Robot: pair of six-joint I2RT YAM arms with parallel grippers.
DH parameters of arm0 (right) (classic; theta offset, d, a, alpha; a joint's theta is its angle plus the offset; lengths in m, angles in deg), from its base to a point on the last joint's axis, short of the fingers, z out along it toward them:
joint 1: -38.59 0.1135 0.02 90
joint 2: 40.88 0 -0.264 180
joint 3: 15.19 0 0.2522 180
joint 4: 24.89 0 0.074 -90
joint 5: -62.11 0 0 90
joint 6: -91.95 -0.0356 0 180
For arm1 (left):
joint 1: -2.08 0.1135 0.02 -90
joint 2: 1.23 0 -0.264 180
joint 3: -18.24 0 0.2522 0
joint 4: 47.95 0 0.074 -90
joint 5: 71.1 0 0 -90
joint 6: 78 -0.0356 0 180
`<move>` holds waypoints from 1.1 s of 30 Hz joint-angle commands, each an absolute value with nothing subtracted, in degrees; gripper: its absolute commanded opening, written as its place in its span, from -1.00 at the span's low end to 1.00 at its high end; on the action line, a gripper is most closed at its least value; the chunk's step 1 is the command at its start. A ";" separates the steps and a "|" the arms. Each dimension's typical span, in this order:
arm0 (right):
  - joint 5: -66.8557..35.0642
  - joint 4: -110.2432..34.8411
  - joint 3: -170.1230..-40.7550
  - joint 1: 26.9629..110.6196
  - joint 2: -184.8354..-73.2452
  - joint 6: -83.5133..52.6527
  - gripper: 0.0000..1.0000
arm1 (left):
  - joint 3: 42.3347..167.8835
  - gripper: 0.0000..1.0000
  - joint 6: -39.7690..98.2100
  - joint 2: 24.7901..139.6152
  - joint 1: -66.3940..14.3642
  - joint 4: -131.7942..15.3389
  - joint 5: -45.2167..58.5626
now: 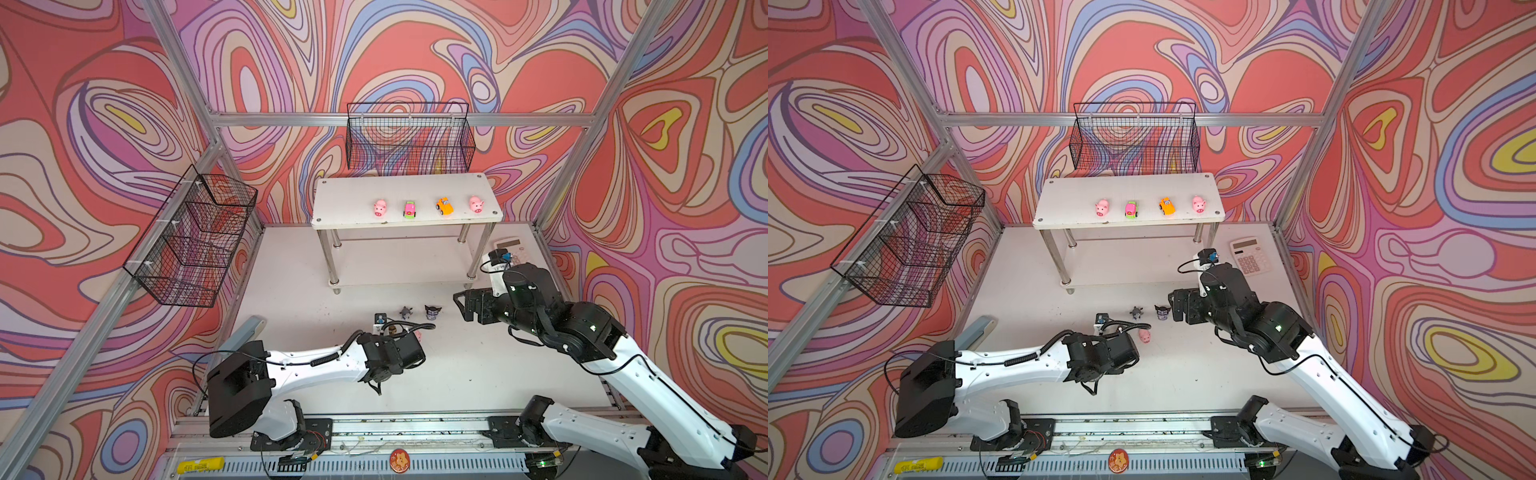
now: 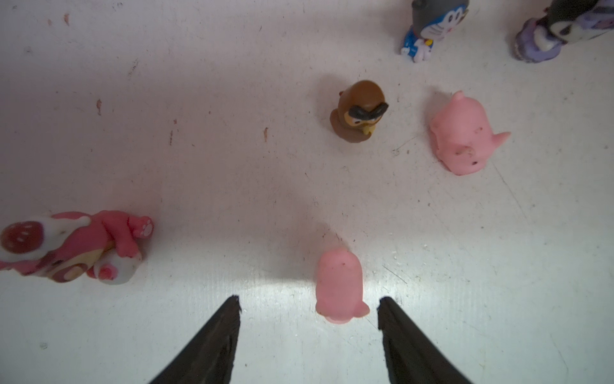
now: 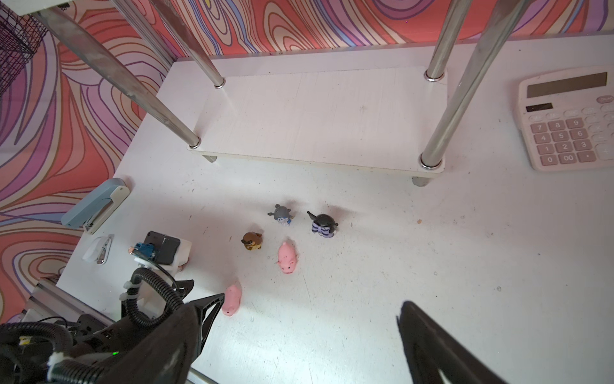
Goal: Organize plastic toys on shelves
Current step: Pick up the plastic toy from the bottom-center of the table.
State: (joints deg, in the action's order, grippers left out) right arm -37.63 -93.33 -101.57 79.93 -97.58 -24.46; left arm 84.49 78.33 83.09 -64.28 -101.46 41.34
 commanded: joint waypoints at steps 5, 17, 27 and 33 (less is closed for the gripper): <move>-38.82 -92.81 -100.17 80.05 -96.99 -23.91 0.97 | 83.71 0.39 80.80 87.33 -64.15 -99.14 38.32; -39.38 -93.43 -100.61 80.02 -96.49 -23.51 0.97 | 84.23 0.36 80.30 92.59 -64.14 -95.86 36.26; -39.94 -93.75 -101.02 80.01 -96.32 -23.52 0.97 | 85.97 0.07 79.59 94.14 -63.99 -97.47 36.39; -39.86 -93.60 -100.89 80.00 -96.40 -23.51 0.97 | 86.08 -0.21 79.85 93.09 -63.93 -99.25 37.46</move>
State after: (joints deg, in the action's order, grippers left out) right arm -39.07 -93.44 -100.69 79.93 -96.84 -24.07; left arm 84.84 79.31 93.95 -64.28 -96.28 35.87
